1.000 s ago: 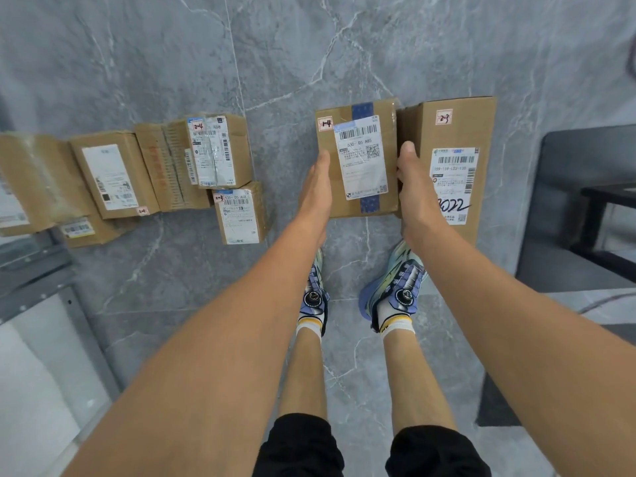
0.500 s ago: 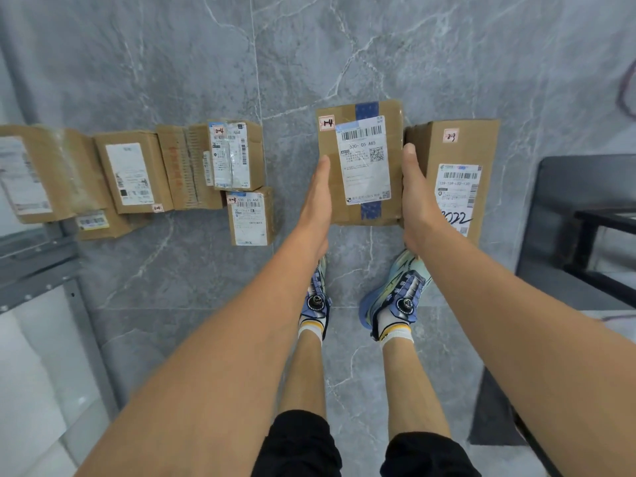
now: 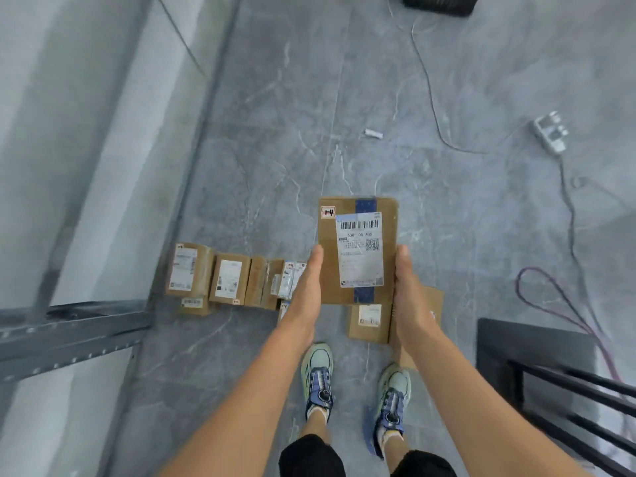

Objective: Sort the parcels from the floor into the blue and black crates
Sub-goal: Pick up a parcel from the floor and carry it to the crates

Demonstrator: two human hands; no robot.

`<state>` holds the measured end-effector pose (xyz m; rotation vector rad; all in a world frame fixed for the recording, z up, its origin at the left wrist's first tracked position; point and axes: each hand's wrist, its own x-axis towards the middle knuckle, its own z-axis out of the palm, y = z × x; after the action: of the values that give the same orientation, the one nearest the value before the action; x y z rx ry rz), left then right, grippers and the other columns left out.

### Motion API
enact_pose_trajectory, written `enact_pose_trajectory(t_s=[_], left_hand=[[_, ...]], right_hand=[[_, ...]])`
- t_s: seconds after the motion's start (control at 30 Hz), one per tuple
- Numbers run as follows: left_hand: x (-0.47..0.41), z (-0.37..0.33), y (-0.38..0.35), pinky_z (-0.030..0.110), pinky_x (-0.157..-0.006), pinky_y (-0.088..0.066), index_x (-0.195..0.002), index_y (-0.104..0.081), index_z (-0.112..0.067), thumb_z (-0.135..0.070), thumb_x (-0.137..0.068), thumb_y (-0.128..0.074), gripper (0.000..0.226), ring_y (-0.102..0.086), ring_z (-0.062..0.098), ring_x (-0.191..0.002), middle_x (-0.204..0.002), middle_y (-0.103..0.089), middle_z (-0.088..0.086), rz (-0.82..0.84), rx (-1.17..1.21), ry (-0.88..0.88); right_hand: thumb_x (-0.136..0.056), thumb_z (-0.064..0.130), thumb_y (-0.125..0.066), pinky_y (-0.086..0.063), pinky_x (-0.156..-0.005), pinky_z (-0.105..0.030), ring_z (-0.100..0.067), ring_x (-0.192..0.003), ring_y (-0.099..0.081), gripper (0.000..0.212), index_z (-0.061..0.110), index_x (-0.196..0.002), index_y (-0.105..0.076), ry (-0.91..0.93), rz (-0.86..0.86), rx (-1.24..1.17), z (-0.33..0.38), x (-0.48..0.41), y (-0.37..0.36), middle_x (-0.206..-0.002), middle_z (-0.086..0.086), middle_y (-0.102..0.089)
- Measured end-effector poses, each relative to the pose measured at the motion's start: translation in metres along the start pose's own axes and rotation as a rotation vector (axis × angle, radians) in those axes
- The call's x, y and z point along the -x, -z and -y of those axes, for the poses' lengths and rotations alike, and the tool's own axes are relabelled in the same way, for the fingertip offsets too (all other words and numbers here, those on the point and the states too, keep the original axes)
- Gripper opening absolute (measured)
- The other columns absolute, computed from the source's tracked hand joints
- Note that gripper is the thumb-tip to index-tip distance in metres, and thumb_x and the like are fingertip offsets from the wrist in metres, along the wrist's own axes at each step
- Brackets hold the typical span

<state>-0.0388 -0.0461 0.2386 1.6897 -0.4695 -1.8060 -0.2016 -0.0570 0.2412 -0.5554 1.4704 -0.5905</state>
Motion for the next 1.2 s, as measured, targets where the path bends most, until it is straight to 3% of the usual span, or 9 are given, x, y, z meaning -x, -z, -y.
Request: enact_pose_trajectory(t_s=[0.23, 0.33, 0.53, 0.7, 0.8, 0.87, 0.97, 1.07, 1.2], left_hand=[[0.130, -0.103, 0.010, 0.044, -0.120, -0.030, -0.148, -0.049, -0.045, -0.081, -0.095, -0.025, 0.068, -0.047, 0.011, -0.139, -0.150, -0.054, -0.013, -0.069, 0.036, -0.192], [0.189, -0.123, 0.010, 0.046, -0.122, -0.028, -0.147, -0.048, -0.049, -0.084, -0.093, -0.025, 0.069, -0.046, 0.010, -0.139, -0.150, -0.053, -0.015, -0.139, 0.069, -0.268], [0.303, -0.134, 0.009, 0.031, -0.107, -0.036, -0.117, -0.056, -0.062, -0.070, -0.101, -0.020, 0.041, -0.056, -0.020, -0.101, -0.105, -0.065, -0.039, -0.321, 0.130, -0.428], [0.386, -0.117, 0.019, 0.035, -0.114, -0.031, -0.138, -0.054, -0.052, -0.071, -0.101, -0.020, 0.055, -0.050, 0.006, -0.130, -0.135, -0.060, -0.020, -0.465, 0.238, -0.461], [0.436, -0.098, 0.028, 0.024, -0.096, -0.035, -0.135, -0.055, -0.050, -0.067, -0.103, -0.017, 0.052, -0.056, -0.009, -0.104, -0.113, -0.063, -0.033, -0.583, 0.305, -0.507], [0.469, -0.082, 0.035, 0.026, -0.102, -0.037, -0.127, -0.054, -0.053, -0.066, -0.104, -0.018, 0.045, -0.054, -0.014, -0.098, -0.102, -0.060, -0.038, -0.664, 0.330, -0.536], [0.514, -0.052, 0.051, 0.046, -0.122, -0.025, -0.135, -0.055, -0.052, -0.078, -0.097, -0.021, 0.058, -0.051, 0.008, -0.132, -0.135, -0.061, -0.022, -0.760, 0.391, -0.542], [0.568, -0.017, 0.066, 0.045, -0.122, -0.020, -0.137, -0.049, -0.053, -0.076, -0.098, -0.020, 0.054, -0.041, 0.016, -0.144, -0.154, -0.048, -0.012, -0.859, 0.491, -0.546], [0.637, 0.044, 0.087, 0.043, -0.123, -0.025, -0.120, -0.056, -0.060, -0.073, -0.100, -0.020, 0.044, -0.053, -0.001, -0.124, -0.129, -0.064, -0.024, -1.003, 0.555, -0.577]], right_hand=[[-0.096, 0.086, -0.025, -0.031, -0.124, -0.051, -0.012, -0.138, -0.055, 0.071, 0.047, -0.147, -0.055, 0.264, 0.068, 0.070, 0.107, 0.112, -0.044, -0.143, 0.014, -0.065], [-0.103, 0.074, -0.021, -0.037, -0.109, -0.034, -0.004, -0.128, -0.062, 0.063, 0.045, -0.145, -0.058, 0.361, 0.139, 0.127, 0.137, 0.158, -0.055, -0.136, 0.015, -0.069], [-0.109, 0.060, -0.022, -0.039, -0.087, -0.018, 0.014, -0.104, -0.067, 0.052, 0.041, -0.138, -0.061, 0.497, 0.329, 0.198, 0.170, 0.240, -0.072, -0.120, 0.023, -0.075], [-0.108, 0.063, -0.021, -0.039, -0.089, -0.018, 0.014, -0.104, -0.066, 0.055, 0.041, -0.140, -0.061, 0.572, 0.513, 0.307, 0.169, 0.301, -0.095, -0.120, 0.024, -0.073], [-0.109, 0.062, -0.019, -0.039, -0.088, -0.017, 0.017, -0.100, -0.064, 0.056, 0.040, -0.141, -0.059, 0.583, 0.628, 0.378, 0.160, 0.339, -0.115, -0.121, 0.024, -0.069], [-0.110, 0.060, -0.018, -0.039, -0.081, -0.014, 0.017, -0.100, -0.063, 0.056, 0.039, -0.142, -0.059, 0.596, 0.713, 0.408, 0.150, 0.369, -0.130, -0.124, 0.021, -0.068], [-0.109, 0.062, -0.018, -0.038, -0.080, -0.014, 0.014, -0.104, -0.062, 0.058, 0.038, -0.142, -0.060, 0.605, 0.823, 0.477, 0.130, 0.411, -0.157, -0.125, 0.018, -0.070], [-0.108, 0.063, -0.019, -0.039, -0.079, -0.012, 0.012, -0.106, -0.061, 0.059, 0.037, -0.144, -0.059, 0.583, 0.921, 0.517, 0.099, 0.456, -0.183, -0.124, 0.018, -0.069], [-0.107, 0.067, -0.022, -0.040, -0.082, -0.021, 0.002, -0.101, -0.058, 0.060, 0.038, -0.144, -0.058, 0.562, 1.052, 0.609, 0.045, 0.524, -0.218, -0.123, 0.010, -0.066]])
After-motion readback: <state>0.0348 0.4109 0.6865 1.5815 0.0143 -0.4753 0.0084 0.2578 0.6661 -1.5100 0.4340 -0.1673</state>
